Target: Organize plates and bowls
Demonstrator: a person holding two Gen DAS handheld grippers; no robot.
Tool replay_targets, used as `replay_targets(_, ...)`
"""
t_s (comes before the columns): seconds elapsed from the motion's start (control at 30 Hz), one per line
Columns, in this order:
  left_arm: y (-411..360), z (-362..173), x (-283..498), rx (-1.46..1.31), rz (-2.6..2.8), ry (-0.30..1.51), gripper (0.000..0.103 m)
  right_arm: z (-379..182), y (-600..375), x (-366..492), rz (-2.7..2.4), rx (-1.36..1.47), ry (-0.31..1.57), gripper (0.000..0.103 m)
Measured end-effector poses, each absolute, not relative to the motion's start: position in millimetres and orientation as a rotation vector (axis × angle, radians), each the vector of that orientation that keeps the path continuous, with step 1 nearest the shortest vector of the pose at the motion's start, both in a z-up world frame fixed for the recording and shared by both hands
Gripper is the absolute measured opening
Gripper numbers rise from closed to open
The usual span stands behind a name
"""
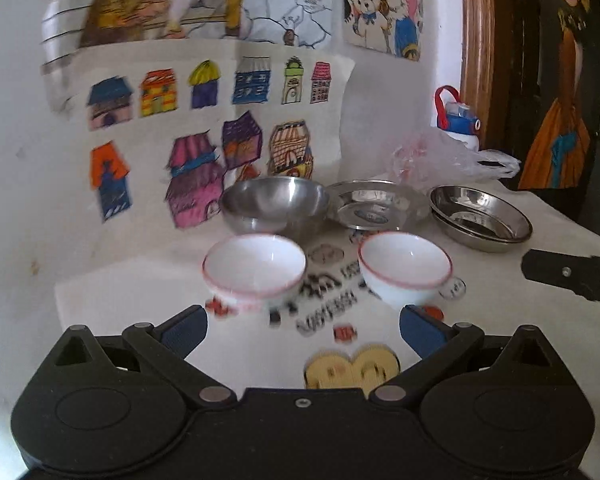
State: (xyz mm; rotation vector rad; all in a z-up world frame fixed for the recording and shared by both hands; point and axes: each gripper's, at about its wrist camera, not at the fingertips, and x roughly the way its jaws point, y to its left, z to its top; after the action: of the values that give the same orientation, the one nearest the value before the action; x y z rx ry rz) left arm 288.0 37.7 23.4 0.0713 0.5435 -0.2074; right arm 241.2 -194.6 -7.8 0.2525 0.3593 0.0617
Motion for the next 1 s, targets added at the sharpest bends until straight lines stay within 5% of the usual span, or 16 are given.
replay_targets(0.43,5.0,109.5,417.3,0.314,-0.431,0.669,0.102,42.2,-210.7,307.7,-0.1,0.461,0.617,0.103)
replay_targets(0.67,-24.5,98.2,494.9,0.464,-0.622,0.731,0.102,33.2,-214.9,330.2,-0.195,0.639,0.671,0.101)
replay_targets(1.0,-71.8,63.5,577.0,0.594,-0.766,0.871,0.1,8.0,-206.1,375.9,-0.255,0.812,0.696,0.081)
